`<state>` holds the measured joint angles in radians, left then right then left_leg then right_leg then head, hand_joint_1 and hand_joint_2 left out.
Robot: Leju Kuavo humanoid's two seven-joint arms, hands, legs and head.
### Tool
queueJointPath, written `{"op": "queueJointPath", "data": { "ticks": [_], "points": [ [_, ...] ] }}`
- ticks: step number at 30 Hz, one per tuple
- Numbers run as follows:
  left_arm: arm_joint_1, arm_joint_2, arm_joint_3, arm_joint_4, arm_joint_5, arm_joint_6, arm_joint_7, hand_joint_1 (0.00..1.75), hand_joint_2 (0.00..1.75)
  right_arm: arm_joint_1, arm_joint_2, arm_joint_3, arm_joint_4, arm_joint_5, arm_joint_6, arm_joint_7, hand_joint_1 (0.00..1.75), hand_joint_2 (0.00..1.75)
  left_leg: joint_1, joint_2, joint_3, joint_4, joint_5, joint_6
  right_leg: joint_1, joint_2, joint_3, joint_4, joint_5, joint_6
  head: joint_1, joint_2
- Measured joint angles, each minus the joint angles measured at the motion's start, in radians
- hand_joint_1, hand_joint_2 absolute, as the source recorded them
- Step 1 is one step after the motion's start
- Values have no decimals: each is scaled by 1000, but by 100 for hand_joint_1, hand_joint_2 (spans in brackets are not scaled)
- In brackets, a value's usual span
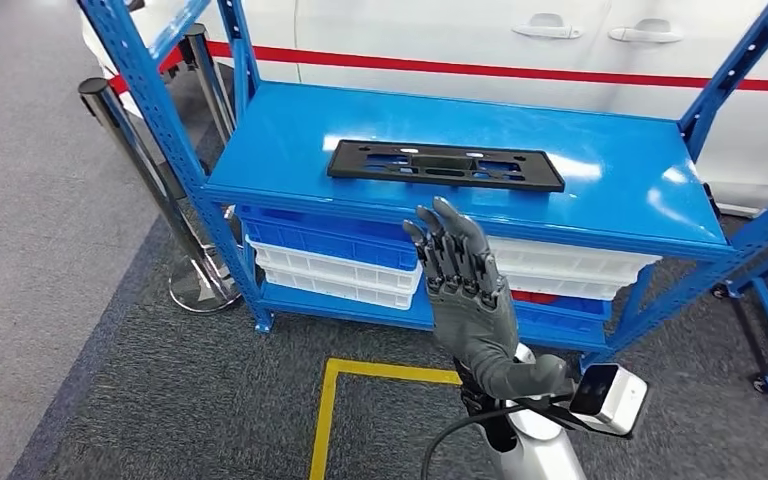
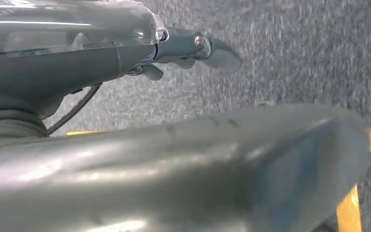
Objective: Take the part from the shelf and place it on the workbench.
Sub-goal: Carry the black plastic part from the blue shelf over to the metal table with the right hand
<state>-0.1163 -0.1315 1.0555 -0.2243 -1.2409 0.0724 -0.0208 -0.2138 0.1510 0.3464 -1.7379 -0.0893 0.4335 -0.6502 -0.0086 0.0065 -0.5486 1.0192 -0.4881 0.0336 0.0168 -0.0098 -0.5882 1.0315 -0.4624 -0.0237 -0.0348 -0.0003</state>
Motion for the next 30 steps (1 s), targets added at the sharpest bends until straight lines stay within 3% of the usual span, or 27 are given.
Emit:
{"op": "queueJointPath", "data": {
  "ticks": [2, 4, 5, 6, 8, 9, 10, 11, 13, 14, 15, 17, 19, 21, 23, 24, 25, 26, 27, 29, 30],
  "points": [
    [-4, -2, 1, 1, -3, 1, 1, 0, 0, 0, -1, 7, -7, 1, 2, 0, 0, 0, 2, 3, 7, -7, -5, -10, 3, 0, 11, -20, -11, -8, -2, 0],
    [-7, -2, 2, 1, -6, 2, 2, 0, 0, 0, -2, 11, -16, 0, 5, 0, 0, 0, 1, 3, 16, 0, -12, -18, -7, 2, 40, -45, -3, -6, -3, 0],
    [-8, -2, 2, 1, -6, 2, 3, 0, 0, -1, -2, 13, -19, 0, 7, 0, 0, 0, 0, 1, 5, 30, -24, -23, -14, 1, 59, -59, 0, -4, -5, 0],
    [-8, -2, 2, 2, -7, 3, 4, 0, 0, -2, -2, 15, -21, 0, 8, 0, 0, 0, 3, -1, -21, 82, -41, -30, -21, 0, 77, -68, 0, -1, -6, 0],
    [-7, -2, 2, 3, -10, 3, 7, 0, 0, -3, -2, 19, -22, -1, 9, 0, 0, 0, 14, -3, -111, 217, -76, -46, -27, 1, 99, -73, -15, 1, -9, 0],
    [-6, -2, 2, 3, -12, 3, 8, 0, 0, -2, -2, 20, -22, 0, 10, 0, 0, 0, 21, -3, -150, 258, -72, -54, -31, 3, 109, -73, -26, 5, -9, 0],
    [-4, -1, 3, 3, -13, 3, 8, 0, 0, -1, -2, 21, -22, 0, 10, 0, 0, 0, 28, -3, -174, 266, -47, -62, -36, 6, 121, -71, -38, 11, -10, 0],
    [-3, 0, 3, 3, -14, 3, 9, 0, 0, -1, -2, 21, -22, 0, 10, 0, 0, 0, 34, -2, -177, 231, -1, -69, -42, 9, 135, -68, -52, 18, -10, 0],
    [-2, 0, 3, 5, -14, 3, 9, 0, 0, -1, -2, 23, -22, 0, 10, 0, 0, 0, 42, -1, -148, 115, 92, -84, -52, 12, 160, -57, -85, 37, -12, 0],
    [-3, -1, 3, 7, -15, 2, 9, 0, 0, -2, -2, 24, -22, 0, 10, 0, 0, 0, 43, -2, -133, 71, 110, -83, -53, 14, 165, -49, -99, 47, -16, 0],
    [-4, -2, 3, 9, -15, 2, 9, 0, 0, -2, -3, 25, -22, 0, 11, 0, 0, 0, 42, -3, -126, 51, 109, -76, -52, 14, 165, -43, -109, 55, -18, 0],
    [-7, -2, 3, 11, -15, 2, 10, 0, 0, -4, -3, 26, -24, -1, 14, 0, 0, 0, 38, -7, -125, 49, 85, -51, -50, 15, 163, -43, -115, 64, -19, 0],
    [-7, -1, 3, 11, -15, 3, 11, 0, 0, -5, -3, 26, -26, -2, 17, 0, 0, 0, 37, -8, -121, 50, 75, -33, -53, 13, 164, -35, -127, 70, -14, 0],
    [-9, -1, 3, 11, -15, 4, 11, 0, 0, -7, -4, 26, -29, -3, 19, -1, 0, 0, 34, -9, -112, 46, 68, -21, -51, 11, 121, 49, -166, 71, -10, 0],
    [-11, -1, 3, 11, -15, 5, 11, 0, 0, -7, -5, 26, -30, -3, 22, -1, 0, 0, 27, -9, -108, 45, 62, -13, -45, 10, 23, 200, -218, 67, -8, 0],
    [-11, -1, 3, 11, -15, 5, 11, 0, 0, -6, -5, 26, -30, -3, 23, -1, 0, 0, 22, -10, -105, 45, 59, -9, -40, 10, -23, 260, -228, 62, -7, 0],
    [-11, -1, 3, 11, -15, 5, 11, 0, 0, -5, -6, 26, -30, -3, 25, -1, 0, 0, 16, -11, -101, 44, 54, -5, -34, 11, -55, 287, -216, 55, -7, 0],
    [-11, -1, 3, 11, -15, 5, 11, 0, 0, -5, -7, 26, -30, -3, 27, -1, 0, 0, 9, -12, -95, 44, 48, -1, -28, 11, -66, 275, -182, 44, -7, 0],
    [-10, -1, 3, 11, -15, 5, 10, 0, 0, -5, -8, 26, -30, -4, 28, 0, 0, 0, 1, -13, -86, 43, 42, 3, -19, 11, -57, 226, -131, 27, -7, 0],
    [-10, -4, 3, 13, -15, 5, 8, 0, 0, -6, -8, 26, -30, -4, 30, 0, 0, 0, -8, -14, -68, 40, 31, 9, 4, 6, -16, 100, -50, -21, -13, 0],
    [-11, -6, 3, 14, -15, 6, 7, 0, 0, -7, -8, 26, -30, -4, 32, 0, 0, 0, -7, -14, -63, 39, 27, 8, 13, 3, 3, 51, -34, -41, -16, 0]
  ]
}}
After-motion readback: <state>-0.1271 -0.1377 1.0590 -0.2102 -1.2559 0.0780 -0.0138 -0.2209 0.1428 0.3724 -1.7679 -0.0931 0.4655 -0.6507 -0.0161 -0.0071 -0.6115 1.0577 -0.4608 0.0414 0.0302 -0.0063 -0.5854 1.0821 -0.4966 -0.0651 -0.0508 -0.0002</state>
